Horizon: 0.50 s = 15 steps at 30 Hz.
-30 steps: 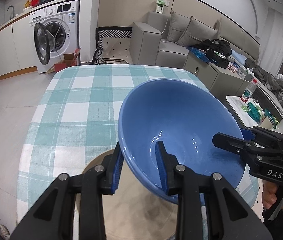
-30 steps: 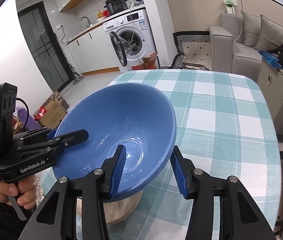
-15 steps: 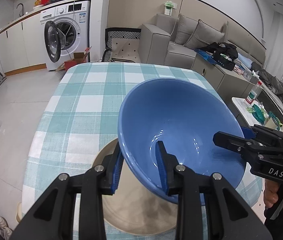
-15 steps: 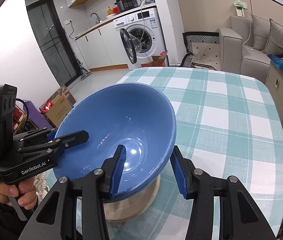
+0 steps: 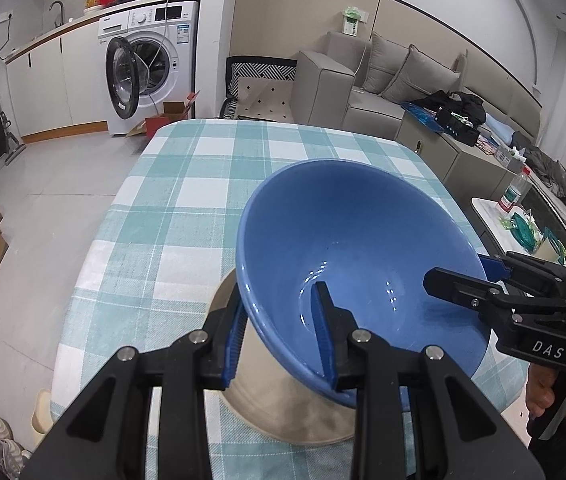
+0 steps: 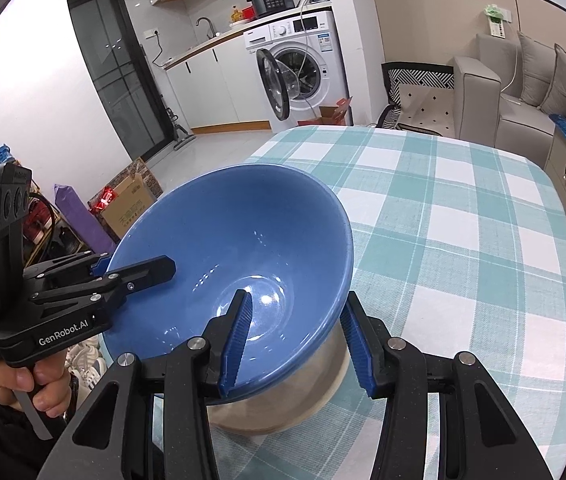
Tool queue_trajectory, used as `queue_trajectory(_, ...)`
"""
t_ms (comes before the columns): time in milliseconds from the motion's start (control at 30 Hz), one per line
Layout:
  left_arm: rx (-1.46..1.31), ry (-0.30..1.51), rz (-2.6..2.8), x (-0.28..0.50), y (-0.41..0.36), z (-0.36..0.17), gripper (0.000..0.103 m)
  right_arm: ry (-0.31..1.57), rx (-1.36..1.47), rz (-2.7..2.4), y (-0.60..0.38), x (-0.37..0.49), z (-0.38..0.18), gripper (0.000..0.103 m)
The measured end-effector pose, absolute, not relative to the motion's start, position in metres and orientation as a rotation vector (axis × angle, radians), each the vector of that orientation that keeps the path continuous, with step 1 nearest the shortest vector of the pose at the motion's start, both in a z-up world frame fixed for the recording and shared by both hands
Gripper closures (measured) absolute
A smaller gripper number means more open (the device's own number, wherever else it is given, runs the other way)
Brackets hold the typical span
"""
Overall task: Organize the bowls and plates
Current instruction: 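Lower the held blue bowl into the other blue bowl on the plates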
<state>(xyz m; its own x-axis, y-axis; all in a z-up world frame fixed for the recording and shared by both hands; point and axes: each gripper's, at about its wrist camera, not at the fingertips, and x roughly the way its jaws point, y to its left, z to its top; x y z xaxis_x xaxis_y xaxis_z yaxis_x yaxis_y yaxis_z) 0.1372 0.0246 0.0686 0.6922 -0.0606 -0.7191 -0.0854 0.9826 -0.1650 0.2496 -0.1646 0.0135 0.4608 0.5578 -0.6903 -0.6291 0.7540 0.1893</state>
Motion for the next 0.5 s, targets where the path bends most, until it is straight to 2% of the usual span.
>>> queue_trajectory(500,-0.206,0.83,0.032,0.13,0.032,0.055,0.072,0.838,-0.106,0.749,-0.153,0.245,0.0,0.056)
